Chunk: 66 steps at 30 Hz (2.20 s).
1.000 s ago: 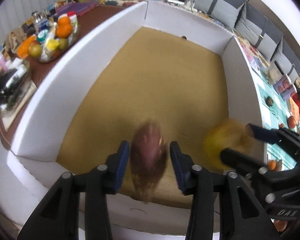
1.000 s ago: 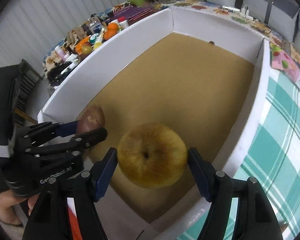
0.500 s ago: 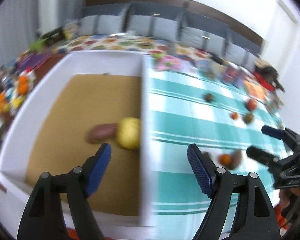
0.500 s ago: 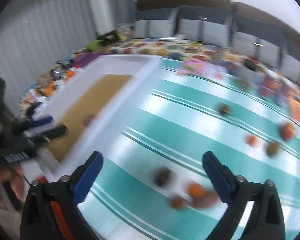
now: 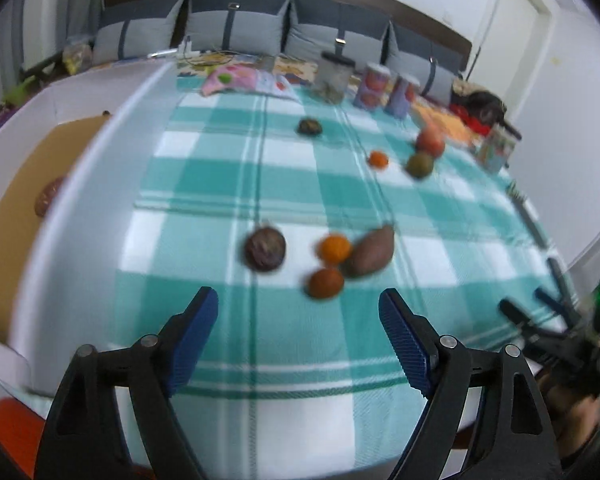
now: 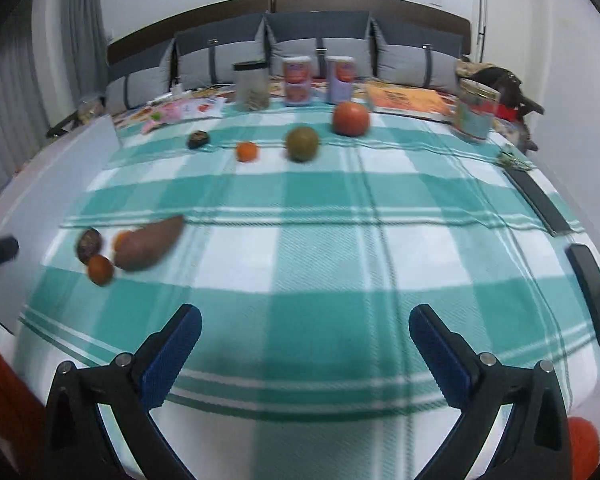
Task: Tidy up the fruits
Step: 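Withdraw both tools from the box back over the table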
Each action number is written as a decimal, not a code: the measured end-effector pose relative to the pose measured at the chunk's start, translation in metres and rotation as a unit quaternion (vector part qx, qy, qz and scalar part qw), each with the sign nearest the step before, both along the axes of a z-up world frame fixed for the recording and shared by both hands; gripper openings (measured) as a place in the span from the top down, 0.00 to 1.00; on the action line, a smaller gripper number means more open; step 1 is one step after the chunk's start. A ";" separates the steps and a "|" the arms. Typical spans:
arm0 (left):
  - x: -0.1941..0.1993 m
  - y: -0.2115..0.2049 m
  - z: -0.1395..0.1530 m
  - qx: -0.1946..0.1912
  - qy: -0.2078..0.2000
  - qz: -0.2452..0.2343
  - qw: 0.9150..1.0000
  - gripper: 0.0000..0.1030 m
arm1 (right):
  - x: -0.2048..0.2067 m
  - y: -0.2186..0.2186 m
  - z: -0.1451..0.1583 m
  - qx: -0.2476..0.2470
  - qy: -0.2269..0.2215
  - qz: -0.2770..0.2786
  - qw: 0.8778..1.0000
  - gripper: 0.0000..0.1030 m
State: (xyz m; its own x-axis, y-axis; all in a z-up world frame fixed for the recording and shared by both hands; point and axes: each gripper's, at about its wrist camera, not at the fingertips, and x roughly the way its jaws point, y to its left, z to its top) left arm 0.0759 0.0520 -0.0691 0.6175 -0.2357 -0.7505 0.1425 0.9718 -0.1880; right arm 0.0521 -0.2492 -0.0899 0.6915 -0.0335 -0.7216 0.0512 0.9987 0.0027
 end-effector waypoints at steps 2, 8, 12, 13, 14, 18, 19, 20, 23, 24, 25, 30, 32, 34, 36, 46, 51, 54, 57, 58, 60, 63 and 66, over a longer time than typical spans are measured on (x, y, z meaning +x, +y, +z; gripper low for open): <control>-0.003 -0.009 -0.022 0.015 0.015 -0.002 1.000 0.18 | -0.003 -0.005 -0.009 -0.021 -0.002 0.005 1.000 0.00; -0.007 -0.017 -0.019 0.081 -0.008 -0.011 0.997 0.18 | -0.010 -0.009 -0.028 -0.048 0.002 0.027 0.998 0.00; -0.008 -0.015 0.027 0.103 -0.072 -0.024 0.992 0.18 | -0.010 -0.013 -0.032 -0.030 0.007 0.025 0.999 0.00; -0.008 -0.015 0.035 0.108 -0.086 -0.026 0.990 0.18 | -0.009 -0.014 -0.033 -0.025 0.007 0.023 0.999 0.00; -0.008 -0.014 0.049 0.121 -0.110 -0.029 0.986 0.18 | -0.009 -0.014 -0.033 -0.023 0.008 0.022 0.999 0.00; 0.001 -0.005 0.079 0.184 -0.179 -0.011 0.966 0.13 | -0.010 -0.013 -0.034 -0.020 0.010 0.027 0.999 0.00; 0.006 0.000 0.082 0.188 -0.184 -0.003 0.965 0.13 | -0.011 -0.013 -0.034 -0.021 0.010 0.027 0.999 0.00; 0.015 0.009 0.082 0.185 -0.181 0.006 0.966 0.13 | -0.011 -0.013 -0.033 -0.020 0.009 0.027 0.999 0.00; 0.044 0.037 0.070 0.158 -0.134 0.030 0.978 0.13 | -0.011 -0.014 -0.033 -0.018 0.009 0.024 1.000 0.00; 0.051 0.045 0.064 0.148 -0.115 0.032 0.982 0.13 | -0.011 -0.015 -0.033 -0.017 0.010 0.022 1.000 0.00; 0.056 0.049 0.059 0.142 -0.100 0.033 0.984 0.13 | -0.011 -0.015 -0.033 -0.017 0.010 0.021 1.000 0.00; 0.069 0.060 0.024 0.124 -0.012 0.032 0.992 0.13 | -0.010 -0.017 -0.035 -0.018 0.013 0.019 1.000 0.00; 0.063 0.054 0.022 0.143 -0.015 0.021 0.989 0.13 | -0.009 -0.018 -0.036 -0.017 0.016 0.017 1.000 0.00; 0.060 0.050 0.021 0.162 -0.017 0.017 0.986 0.13 | -0.008 -0.019 -0.037 -0.016 0.018 0.015 1.000 0.00; 0.057 0.049 0.021 0.172 -0.018 0.010 0.985 0.13 | -0.007 -0.019 -0.038 -0.017 0.020 0.015 1.000 0.00; 0.056 0.058 0.027 0.191 -0.014 0.005 0.982 0.13 | -0.009 -0.022 -0.037 -0.017 0.017 0.010 1.000 0.00; 0.052 0.067 0.026 0.197 -0.006 0.006 0.980 0.13 | -0.009 -0.023 -0.037 -0.017 0.017 0.009 1.000 0.00; 0.051 0.070 0.026 0.189 -0.001 0.009 0.982 0.13 | -0.008 -0.024 -0.037 -0.016 0.016 0.008 1.000 0.00; 0.047 0.065 0.038 0.178 -0.020 0.015 0.984 0.13 | -0.008 -0.024 -0.037 -0.016 0.018 0.007 1.000 0.00; 0.043 0.063 0.044 0.170 -0.034 0.017 0.985 0.13 | -0.008 -0.024 -0.038 -0.017 0.019 0.008 1.000 0.00; 0.028 0.050 0.059 0.156 -0.077 0.021 0.985 0.13 | -0.007 -0.023 -0.038 -0.018 0.020 0.008 1.000 0.00; 0.012 0.027 0.070 0.143 -0.117 0.016 0.983 0.13 | -0.006 -0.022 -0.041 -0.021 0.025 0.010 0.999 0.00; -0.004 0.003 0.066 0.077 -0.126 0.003 0.989 0.13 | -0.005 -0.020 -0.046 -0.027 0.034 0.012 0.999 0.00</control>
